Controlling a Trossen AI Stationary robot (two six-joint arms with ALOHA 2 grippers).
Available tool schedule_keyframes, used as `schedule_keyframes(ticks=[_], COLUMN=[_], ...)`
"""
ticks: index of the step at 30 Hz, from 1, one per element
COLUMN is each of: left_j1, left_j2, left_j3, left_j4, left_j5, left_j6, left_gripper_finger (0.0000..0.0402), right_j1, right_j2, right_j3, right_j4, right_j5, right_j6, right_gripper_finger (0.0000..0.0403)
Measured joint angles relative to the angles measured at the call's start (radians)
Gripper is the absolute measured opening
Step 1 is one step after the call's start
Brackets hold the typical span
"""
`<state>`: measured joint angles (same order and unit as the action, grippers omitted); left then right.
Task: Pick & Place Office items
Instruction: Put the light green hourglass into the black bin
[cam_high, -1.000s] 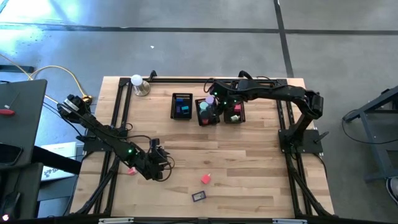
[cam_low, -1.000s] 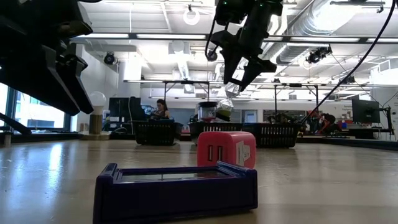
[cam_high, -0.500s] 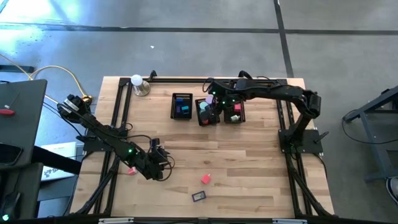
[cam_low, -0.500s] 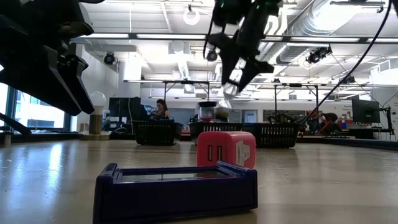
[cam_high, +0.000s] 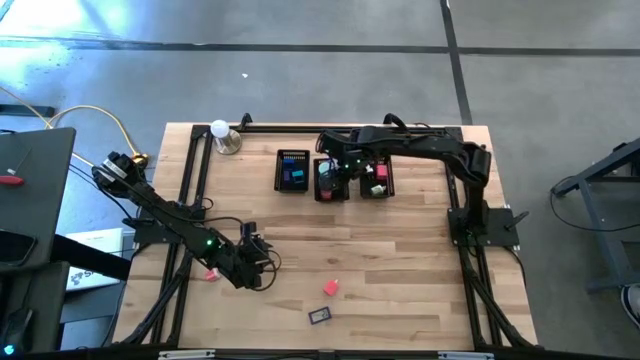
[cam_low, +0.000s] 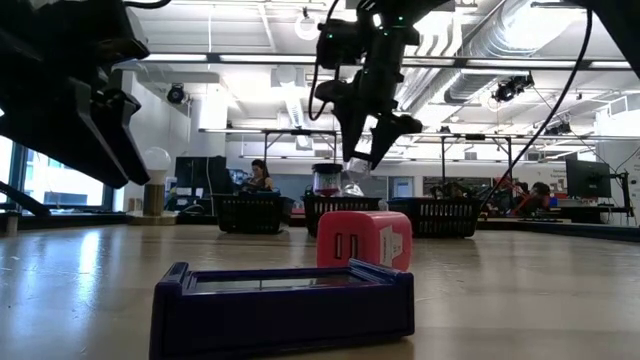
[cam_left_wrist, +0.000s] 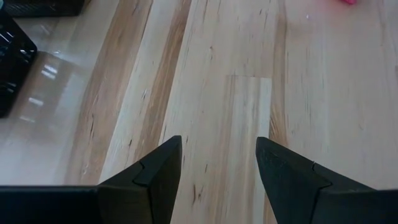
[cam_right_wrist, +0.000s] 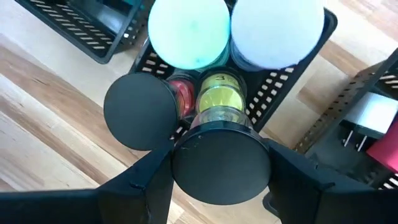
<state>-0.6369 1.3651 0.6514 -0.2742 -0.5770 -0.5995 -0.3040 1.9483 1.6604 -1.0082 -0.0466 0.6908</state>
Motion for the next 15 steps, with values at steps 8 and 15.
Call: schedule_keyframes(ticks=[8, 15], left_j1=[-0.003, -0.003], left_j2=[0.0, 0.0], left_j3=[0.0, 0.0], left_j4=[-0.013, -0.012], left_j5=[0.0, 0.01], left_j6=[0.0, -0.003], left_gripper_finger=[0.0197, 0.0197], right_j1=[-0.019, -0.019], right_j2=[0.003, 0.003], right_j3=[0.001, 0.001], right_j4=[-0.007, 0.005], right_j5=[-0.033, -0.034], right_j6=[0.026, 0.039], right_gripper_finger=[0.0223, 0.0233])
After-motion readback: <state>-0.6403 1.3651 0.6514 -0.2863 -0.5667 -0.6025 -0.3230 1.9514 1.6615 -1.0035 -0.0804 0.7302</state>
